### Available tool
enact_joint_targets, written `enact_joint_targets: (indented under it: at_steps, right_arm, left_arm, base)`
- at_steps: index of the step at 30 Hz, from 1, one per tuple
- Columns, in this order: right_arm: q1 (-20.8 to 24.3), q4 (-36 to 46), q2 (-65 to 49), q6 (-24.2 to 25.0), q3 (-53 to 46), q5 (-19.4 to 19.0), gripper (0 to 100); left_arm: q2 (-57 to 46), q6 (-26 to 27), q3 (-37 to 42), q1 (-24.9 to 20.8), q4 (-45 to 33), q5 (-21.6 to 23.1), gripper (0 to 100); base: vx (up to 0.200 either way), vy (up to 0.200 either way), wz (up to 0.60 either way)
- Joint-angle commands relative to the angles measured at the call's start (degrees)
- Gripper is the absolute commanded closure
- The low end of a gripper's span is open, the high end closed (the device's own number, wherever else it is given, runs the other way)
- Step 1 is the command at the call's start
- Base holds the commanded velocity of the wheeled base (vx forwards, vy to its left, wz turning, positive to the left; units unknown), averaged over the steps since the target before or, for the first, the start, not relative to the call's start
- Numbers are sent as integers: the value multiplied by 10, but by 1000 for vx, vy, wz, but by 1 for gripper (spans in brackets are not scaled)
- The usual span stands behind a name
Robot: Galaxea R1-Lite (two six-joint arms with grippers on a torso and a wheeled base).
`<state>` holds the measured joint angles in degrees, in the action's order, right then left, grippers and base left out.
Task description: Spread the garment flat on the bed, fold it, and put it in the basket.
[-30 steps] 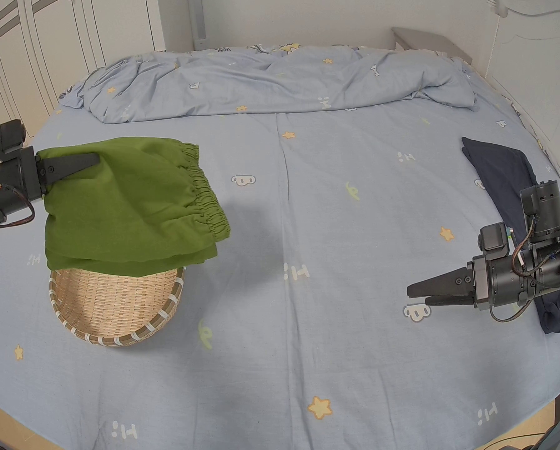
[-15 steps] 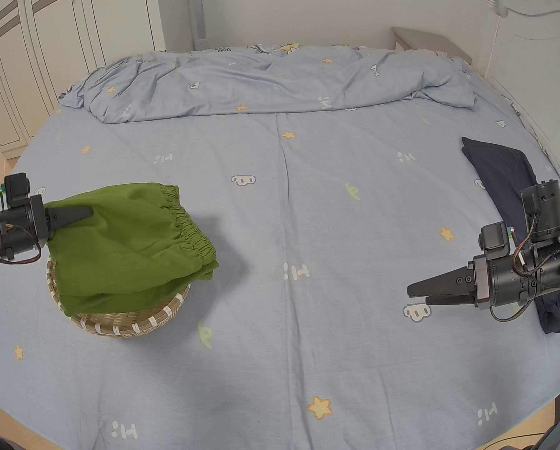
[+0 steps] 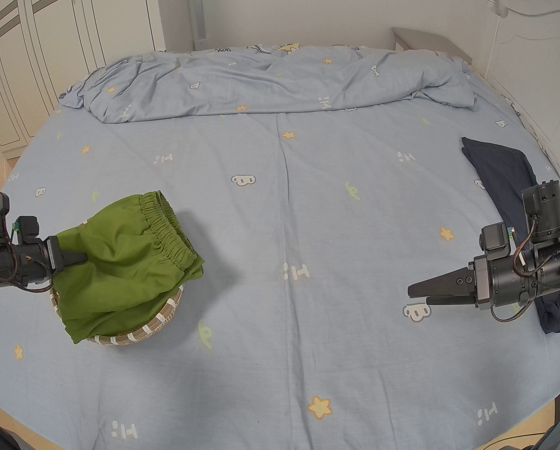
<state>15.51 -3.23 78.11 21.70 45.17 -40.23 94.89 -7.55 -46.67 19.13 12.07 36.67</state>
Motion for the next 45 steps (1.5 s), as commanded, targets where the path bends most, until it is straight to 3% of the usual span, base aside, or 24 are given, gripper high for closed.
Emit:
enact_joint_targets:
  at_steps: [1,5,15,16,24,29,32,38,43,44,45]
  right_arm:
    - [-3,0,-4,-1,-1,2,0]
    - [-3,0,-2,-2,-1,3,0]
    - [-4,0,-4,-2,-1,3,0]
    - [-4,0,-4,-2,-1,3,0]
    - [-4,0,-4,-2,-1,3,0]
    - [-41,0,-8,-23,-3,5,0]
    - [-81,1,-58,-63,-21,5,0]
    - [-60,3,-190,-71,-97,7,0]
    - [-61,5,-281,-114,-174,36,0]
    - [-58,6,-340,-153,-232,74,0]
    - [-58,5,-349,-157,-239,79,0]
  left_arm:
    - [86,11,-40,-37,-28,-87,100]
    - [144,2,-69,-81,-31,-234,100]
    - [122,-19,-69,-102,-31,-241,100]
    - [115,-20,-68,-103,-31,-241,0]
    - [47,-26,-51,-108,-31,-231,0]
    - [-94,-21,1,-107,-30,-230,0]
    - [-210,-21,40,-106,-33,-230,0]
    - [-348,-19,115,-116,-35,-230,0]
    - [-432,-19,185,-130,-35,-230,0]
    - [-499,-19,232,-139,-42,-230,0]
    - [-509,-19,238,-141,-45,-230,0]
  base:
    - [0,0,0]
    - [0,0,0]
    - [0,0,0]
    - [0,0,0]
    - [0,0,0]
    - [0,0,0]
    - [0,0,0]
    - [0,0,0]
    - [0,0,0]
    - [0,0,0]
    - [0,0,0]
